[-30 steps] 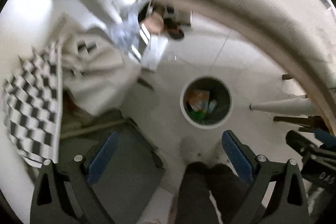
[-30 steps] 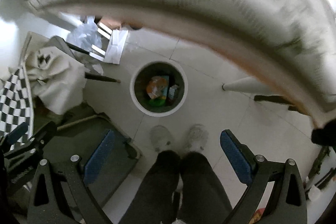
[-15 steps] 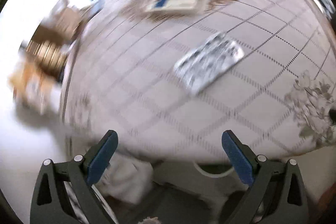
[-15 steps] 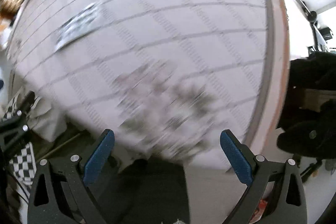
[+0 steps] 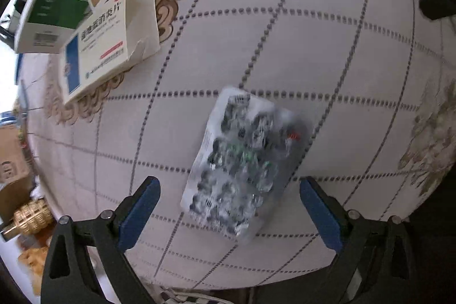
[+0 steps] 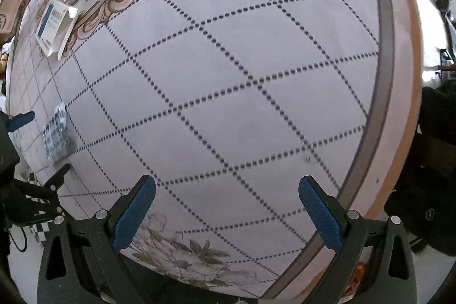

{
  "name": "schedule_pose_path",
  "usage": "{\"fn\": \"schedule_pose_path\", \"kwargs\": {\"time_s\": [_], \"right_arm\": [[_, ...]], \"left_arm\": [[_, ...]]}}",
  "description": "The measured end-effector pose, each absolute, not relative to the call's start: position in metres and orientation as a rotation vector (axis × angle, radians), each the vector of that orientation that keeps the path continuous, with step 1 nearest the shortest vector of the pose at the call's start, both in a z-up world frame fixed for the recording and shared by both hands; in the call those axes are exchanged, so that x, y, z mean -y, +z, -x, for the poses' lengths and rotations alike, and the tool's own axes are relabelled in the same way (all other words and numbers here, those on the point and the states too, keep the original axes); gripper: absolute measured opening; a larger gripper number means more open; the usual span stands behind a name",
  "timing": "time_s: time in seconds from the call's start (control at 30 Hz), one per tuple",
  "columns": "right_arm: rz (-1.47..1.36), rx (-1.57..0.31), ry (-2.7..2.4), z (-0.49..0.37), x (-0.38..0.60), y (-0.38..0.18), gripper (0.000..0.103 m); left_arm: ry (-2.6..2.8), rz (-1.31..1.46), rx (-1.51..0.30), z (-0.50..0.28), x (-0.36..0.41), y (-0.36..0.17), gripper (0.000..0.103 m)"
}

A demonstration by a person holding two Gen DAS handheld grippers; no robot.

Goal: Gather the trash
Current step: 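Grasp a silver blister pack with left tool while right tool grasps another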

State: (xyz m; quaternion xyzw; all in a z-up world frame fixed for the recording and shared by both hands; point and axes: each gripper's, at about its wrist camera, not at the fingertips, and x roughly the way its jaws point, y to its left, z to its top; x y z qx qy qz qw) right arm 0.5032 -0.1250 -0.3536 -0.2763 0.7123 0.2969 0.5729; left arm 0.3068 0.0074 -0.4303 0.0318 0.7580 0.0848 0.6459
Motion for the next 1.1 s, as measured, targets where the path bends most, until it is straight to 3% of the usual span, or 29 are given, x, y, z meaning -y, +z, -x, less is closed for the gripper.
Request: {"fn": "schedule_pose_path", "kwargs": {"time_s": [0.2,0.4,0.63,0.7,0.8,1.1], "right_arm": [[0.639,-1.666,0.717,-0.523,0.104,-0.347,0.102],[0.623,-1.63,0.753,-0.533,0.058,-0.335,0.102],[0.542,-1.572,0.796,-0.55,-0.029,-0.321,0.102],[0.574,-1.52,0.791,-0.555,-0.061,-0.32,0.102],[0.623,-1.457,0.767,-0.56,-0.097,-0.32,0.102],[0.611,-1.456,0.685,-0.571,-0.145,-0.341,0.103]], "left_arm": [[0.133,0.089,-1.722,-0.309,-0.03,-0.428,0.071],[0.376,0.362,-1.654,-0.289,-0.066,-0.422,0.07],[0.965,1.234,-1.272,-0.194,-0.143,-0.416,0.068],[0.966,1.338,-1.215,-0.186,-0.148,-0.422,0.068],[0.963,1.337,-1.206,-0.185,-0.148,-0.423,0.07],[0.901,1.006,-1.424,-0.236,-0.126,-0.423,0.071]]}}
